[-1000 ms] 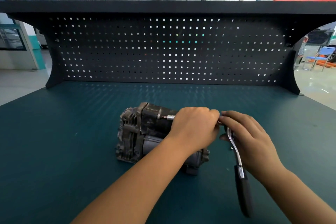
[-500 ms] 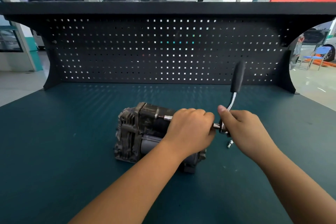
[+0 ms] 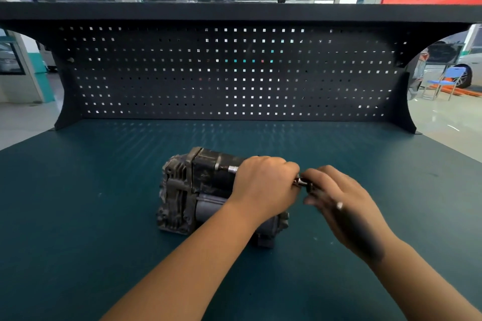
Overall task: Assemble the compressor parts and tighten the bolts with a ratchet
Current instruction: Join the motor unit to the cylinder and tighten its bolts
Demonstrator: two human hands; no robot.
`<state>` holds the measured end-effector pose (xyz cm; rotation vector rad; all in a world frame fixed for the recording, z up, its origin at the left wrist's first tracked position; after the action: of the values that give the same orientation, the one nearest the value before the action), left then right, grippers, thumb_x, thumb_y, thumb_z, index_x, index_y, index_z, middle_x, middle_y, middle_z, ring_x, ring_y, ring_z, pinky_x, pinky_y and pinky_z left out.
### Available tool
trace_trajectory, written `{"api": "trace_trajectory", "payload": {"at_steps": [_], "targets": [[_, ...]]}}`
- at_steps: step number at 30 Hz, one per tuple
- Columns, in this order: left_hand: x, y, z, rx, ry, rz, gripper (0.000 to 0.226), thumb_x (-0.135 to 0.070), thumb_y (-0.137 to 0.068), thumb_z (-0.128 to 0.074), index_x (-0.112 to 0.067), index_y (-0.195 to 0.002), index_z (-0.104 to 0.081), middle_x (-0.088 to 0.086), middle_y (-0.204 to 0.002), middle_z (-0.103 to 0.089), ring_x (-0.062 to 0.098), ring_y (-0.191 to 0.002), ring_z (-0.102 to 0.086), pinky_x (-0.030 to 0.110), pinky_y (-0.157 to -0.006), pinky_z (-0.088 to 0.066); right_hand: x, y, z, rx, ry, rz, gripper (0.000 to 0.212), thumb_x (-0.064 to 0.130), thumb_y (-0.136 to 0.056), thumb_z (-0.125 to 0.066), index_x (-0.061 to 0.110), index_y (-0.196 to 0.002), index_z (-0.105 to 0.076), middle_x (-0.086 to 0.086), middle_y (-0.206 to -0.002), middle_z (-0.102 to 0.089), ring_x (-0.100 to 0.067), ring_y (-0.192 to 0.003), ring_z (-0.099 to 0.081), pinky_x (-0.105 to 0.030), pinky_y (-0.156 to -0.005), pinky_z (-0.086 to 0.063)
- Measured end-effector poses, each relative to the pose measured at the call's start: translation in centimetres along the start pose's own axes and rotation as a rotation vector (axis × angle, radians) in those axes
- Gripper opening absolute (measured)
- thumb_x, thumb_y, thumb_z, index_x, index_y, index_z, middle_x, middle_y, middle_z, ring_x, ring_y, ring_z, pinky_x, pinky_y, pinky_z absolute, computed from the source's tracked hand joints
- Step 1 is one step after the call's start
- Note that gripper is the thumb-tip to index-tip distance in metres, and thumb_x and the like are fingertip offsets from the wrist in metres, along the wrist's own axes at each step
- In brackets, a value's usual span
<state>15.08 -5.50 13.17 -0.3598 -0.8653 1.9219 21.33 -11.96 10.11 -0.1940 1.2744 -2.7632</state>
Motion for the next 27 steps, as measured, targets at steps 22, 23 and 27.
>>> {"api": "trace_trajectory", "payload": {"at_steps": [22,23,27], "targets": [[0.1,-0.2,-0.7,0.046,0.01,0.0,0.02,-0.025,-0.049,-0.073,-0.018,-0.045,-0.054,-0.003,-0.041,-0.05,0.02,-0.036,-0.048,0.016,-0.042,-0.013,-2.7,-0.6,-1.0,0.101,-0.451,-0.45,0.05,0.061,-0.09,-0.036,0.015,-0.077,-0.052,0.019,-0.061,-0.052,-0.003,-0.057,-0.044,-0.017,-0.054,-0.035],[0.2,-0.3,-0.8,0.054,0.008,0.003,0.022,-0.025,-0.053,-0.075,-0.017,-0.049,-0.055,-0.001,-0.044,-0.053,0.021,-0.04,-0.05,0.018,-0.042,-0.01,-1.8,-0.8,-0.2,0.05,-0.344,-0.288,0.038,0.048,-0.094,-0.042,0.014,-0.085,-0.058,0.022,-0.071,-0.054,-0.004,-0.068,-0.048,-0.016,-0.06,-0.037],[0.8,-0.8,-1.7,0.115,0.041,0.07,0.015,-0.033,-0.081,-0.054,-0.019,-0.077,-0.06,0.001,-0.077,-0.064,0.025,-0.076,-0.058,0.029,-0.05,-0.018,0.9,-0.3,1.3,-0.178,0.048,0.066,0.029,0.026,-0.082,-0.063,0.004,-0.098,-0.069,-0.004,-0.103,-0.069,-0.011,-0.088,-0.053,-0.026,-0.075,-0.042]]}}
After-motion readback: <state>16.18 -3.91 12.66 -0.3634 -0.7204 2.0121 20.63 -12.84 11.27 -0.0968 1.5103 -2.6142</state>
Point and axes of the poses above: each hand's wrist, its own y-axis away from the middle knuckle, its own z-axis out of the back of the hand, x = y × z, the point moved 9 cm from there along -y, towards the middle knuckle
